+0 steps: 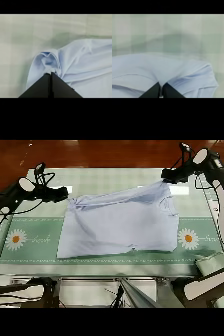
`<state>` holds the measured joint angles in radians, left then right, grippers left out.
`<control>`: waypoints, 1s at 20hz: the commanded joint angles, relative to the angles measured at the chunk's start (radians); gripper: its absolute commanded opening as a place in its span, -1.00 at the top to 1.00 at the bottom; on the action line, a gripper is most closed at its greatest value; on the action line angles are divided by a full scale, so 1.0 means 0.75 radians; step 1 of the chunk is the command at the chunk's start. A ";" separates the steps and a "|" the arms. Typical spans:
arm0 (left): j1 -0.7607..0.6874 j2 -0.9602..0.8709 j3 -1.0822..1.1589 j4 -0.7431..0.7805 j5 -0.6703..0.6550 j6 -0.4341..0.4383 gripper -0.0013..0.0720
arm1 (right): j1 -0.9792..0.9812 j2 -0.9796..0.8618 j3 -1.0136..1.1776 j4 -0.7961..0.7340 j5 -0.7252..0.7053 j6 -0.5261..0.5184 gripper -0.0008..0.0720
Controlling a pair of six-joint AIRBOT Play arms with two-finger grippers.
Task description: Fold the shirts.
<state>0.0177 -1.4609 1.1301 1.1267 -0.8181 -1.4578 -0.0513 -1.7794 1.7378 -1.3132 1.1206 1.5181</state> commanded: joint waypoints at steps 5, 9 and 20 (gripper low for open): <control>0.271 -0.016 0.408 0.009 -0.891 0.112 -0.85 | -0.124 0.272 0.136 -0.140 0.453 -0.180 -0.26; 0.437 0.148 0.266 0.008 -1.128 0.119 -0.84 | -0.328 0.456 -0.017 -0.274 0.592 -0.154 -0.26; 0.576 0.537 -0.863 -0.009 -0.720 0.269 -0.84 | -0.686 0.741 -0.966 0.261 0.352 -0.381 -0.40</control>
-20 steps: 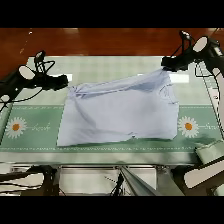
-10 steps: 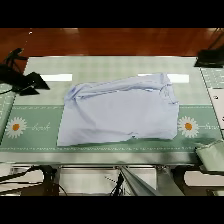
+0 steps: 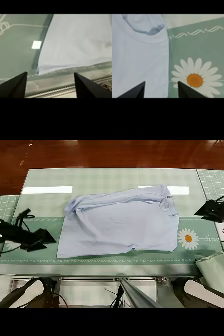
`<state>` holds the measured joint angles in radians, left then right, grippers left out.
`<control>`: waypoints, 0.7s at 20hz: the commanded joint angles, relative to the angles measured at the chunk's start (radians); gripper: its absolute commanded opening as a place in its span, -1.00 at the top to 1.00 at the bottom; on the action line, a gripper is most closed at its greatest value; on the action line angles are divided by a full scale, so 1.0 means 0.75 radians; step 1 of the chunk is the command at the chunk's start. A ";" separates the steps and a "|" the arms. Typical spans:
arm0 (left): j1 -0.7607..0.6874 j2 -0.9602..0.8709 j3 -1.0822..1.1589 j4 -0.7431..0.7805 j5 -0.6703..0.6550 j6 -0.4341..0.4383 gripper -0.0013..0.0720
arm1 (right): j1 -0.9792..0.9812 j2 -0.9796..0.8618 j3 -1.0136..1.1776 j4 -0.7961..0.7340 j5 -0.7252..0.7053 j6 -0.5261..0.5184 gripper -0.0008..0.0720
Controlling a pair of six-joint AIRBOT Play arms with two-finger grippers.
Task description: Fold the shirts.
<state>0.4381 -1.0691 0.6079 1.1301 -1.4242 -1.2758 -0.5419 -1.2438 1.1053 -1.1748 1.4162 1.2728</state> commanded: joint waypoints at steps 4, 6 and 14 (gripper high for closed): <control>-0.015 -0.091 -0.193 -0.108 0.174 0.026 -0.84 | -0.032 0.026 -0.122 0.119 -0.107 -0.063 -0.39; -0.057 -0.161 -0.193 -0.231 0.207 0.041 -0.84 | -0.032 0.026 -0.122 0.118 -0.110 -0.075 -0.39; -0.202 -0.323 -0.185 -0.332 0.239 0.045 0.92 | -0.032 0.026 -0.127 -0.008 -0.068 -0.074 -0.39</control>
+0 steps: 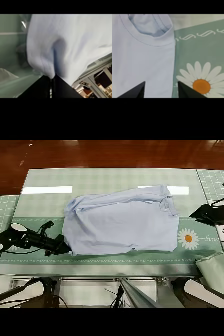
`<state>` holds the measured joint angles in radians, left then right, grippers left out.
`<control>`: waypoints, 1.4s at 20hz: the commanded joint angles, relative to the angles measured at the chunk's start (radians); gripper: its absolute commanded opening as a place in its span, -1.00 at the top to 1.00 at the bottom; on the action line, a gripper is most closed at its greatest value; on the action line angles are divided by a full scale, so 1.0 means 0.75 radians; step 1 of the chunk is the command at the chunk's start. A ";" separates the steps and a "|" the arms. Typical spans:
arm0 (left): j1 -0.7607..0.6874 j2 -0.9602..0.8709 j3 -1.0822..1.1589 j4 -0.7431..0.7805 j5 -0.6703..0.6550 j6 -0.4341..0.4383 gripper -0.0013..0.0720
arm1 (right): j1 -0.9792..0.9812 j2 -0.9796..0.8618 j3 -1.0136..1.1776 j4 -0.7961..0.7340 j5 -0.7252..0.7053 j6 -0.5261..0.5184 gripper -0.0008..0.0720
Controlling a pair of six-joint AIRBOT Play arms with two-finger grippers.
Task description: Fold the shirts.
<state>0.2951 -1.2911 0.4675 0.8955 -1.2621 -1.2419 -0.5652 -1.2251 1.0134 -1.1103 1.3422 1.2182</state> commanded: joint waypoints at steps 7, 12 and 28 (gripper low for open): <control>0.033 0.005 0.002 -0.019 -0.012 0.071 0.92 | -0.142 0.002 -0.323 0.006 0.048 -0.017 -0.40; 0.033 0.005 0.002 -0.019 -0.006 0.071 0.92 | -0.139 0.000 -0.466 0.049 -0.036 -0.036 -0.40; 0.033 0.159 0.142 -0.248 0.051 0.139 0.92 | -0.139 0.073 -0.538 0.660 -0.006 -0.395 0.92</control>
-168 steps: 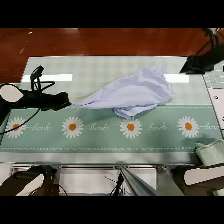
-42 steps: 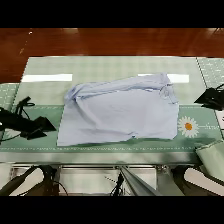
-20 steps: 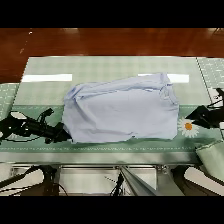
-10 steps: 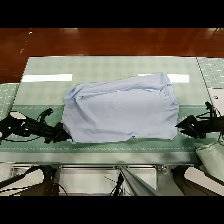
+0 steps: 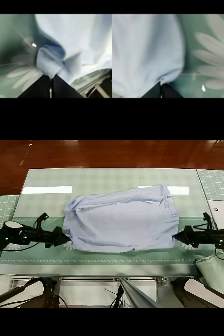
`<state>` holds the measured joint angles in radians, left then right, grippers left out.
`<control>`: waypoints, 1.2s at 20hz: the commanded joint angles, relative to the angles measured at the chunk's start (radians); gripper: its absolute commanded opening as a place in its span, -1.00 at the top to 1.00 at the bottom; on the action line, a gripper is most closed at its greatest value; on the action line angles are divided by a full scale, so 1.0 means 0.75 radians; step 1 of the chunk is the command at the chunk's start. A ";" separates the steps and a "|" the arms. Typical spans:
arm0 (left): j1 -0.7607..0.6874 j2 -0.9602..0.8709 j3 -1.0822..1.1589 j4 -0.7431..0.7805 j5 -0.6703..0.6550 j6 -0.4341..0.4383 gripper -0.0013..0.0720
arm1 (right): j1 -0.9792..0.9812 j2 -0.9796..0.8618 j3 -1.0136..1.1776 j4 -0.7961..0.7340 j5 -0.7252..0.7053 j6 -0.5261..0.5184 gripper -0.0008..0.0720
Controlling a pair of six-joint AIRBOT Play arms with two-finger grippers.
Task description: Fold the shirts.
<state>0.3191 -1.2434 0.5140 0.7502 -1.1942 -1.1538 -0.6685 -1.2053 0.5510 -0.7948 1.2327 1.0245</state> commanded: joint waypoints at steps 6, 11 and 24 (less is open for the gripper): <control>0.000 0.695 0.726 -0.125 0.124 0.021 0.92 | -0.001 0.382 0.515 0.973 -0.099 -0.129 0.92; -0.002 0.926 1.273 -0.123 0.403 0.022 0.92 | -0.001 0.530 1.053 0.977 -0.186 -0.106 0.92; 0.001 0.985 1.894 0.459 0.030 -0.344 0.92 | -0.002 0.719 2.022 -0.107 -0.137 0.604 0.92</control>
<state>0.3191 -0.5194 1.8809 0.9623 -1.0290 -1.3304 -0.6693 -0.6987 1.9934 -0.7456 1.0637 1.3838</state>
